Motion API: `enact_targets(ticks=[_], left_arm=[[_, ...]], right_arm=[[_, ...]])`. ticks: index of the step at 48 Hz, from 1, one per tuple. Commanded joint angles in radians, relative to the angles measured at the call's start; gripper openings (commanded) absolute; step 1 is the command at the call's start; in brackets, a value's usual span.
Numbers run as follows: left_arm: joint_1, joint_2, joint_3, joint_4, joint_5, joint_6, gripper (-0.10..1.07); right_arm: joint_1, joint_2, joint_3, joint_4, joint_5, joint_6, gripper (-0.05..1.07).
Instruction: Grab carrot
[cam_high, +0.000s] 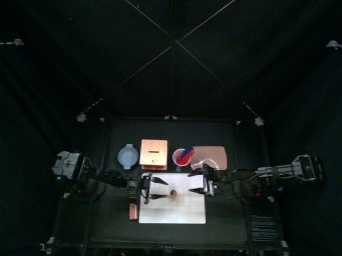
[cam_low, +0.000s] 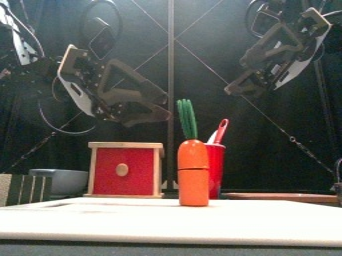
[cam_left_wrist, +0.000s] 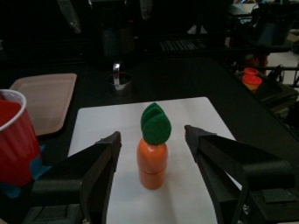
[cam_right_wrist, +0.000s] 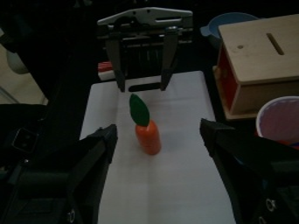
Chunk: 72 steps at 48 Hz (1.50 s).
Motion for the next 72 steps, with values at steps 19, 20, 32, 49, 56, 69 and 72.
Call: enact_targets(ticks=[19,20,32,49,56,69,72], left_arm=[[-0.025,0.120,-0.112,-0.041,-0.006,0.003,0.92],[-0.023,0.123,-0.114,-0.044,-0.006,0.003,0.92],[-0.025,0.164,-0.137,-0.104,-0.005,0.006,0.92],[-0.025,0.193,-0.175,-0.107,0.055,0.005,0.92],[-0.025,0.201,-0.192,-0.106,0.106,0.006,0.92],[-0.025,0.196,-0.210,-0.107,0.149,0.006,0.87],[-0.025,0.193,-0.210,-0.107,0.149,0.006,0.85]], right_arm=[[0.005,-0.021,0.006,0.023,-0.002,0.003,1.03],[0.005,-0.021,0.008,0.025,-0.003,0.002,1.03],[0.005,-0.021,0.014,0.028,-0.002,0.003,1.03],[0.006,-0.021,0.020,0.029,-0.002,0.003,1.03],[0.005,-0.021,0.021,0.029,-0.002,0.002,1.03],[0.005,-0.021,0.028,0.035,-0.002,0.003,1.03],[0.005,-0.021,0.029,0.035,-0.002,0.003,1.03]])
